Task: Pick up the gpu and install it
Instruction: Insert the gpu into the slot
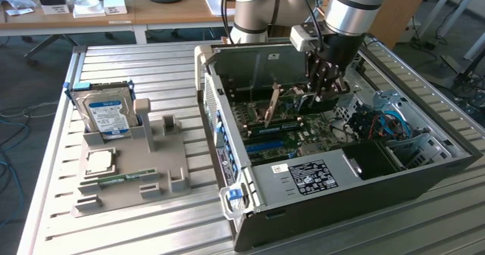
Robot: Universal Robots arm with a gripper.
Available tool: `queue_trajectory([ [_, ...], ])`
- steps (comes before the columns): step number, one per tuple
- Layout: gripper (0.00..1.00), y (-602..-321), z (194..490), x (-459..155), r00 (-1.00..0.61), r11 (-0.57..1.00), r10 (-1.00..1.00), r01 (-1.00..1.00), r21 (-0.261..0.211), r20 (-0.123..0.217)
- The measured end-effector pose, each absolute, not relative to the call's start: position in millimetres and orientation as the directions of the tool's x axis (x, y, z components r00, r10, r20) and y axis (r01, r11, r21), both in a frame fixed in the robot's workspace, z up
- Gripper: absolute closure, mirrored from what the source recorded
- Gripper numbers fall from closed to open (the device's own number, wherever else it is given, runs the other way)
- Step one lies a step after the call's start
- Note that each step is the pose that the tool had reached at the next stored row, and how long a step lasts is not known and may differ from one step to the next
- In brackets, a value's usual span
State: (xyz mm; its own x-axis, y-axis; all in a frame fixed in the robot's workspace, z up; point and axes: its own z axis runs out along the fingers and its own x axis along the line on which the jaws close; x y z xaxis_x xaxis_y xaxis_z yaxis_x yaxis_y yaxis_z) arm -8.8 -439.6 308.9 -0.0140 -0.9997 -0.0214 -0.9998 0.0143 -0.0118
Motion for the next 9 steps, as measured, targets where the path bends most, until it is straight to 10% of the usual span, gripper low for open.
queue_trajectory([
  [9, 0.73, -439.6, 308.7, -11.7, -0.014, 0.014, -1.0, -1.0, -0.013, -0.021],
])
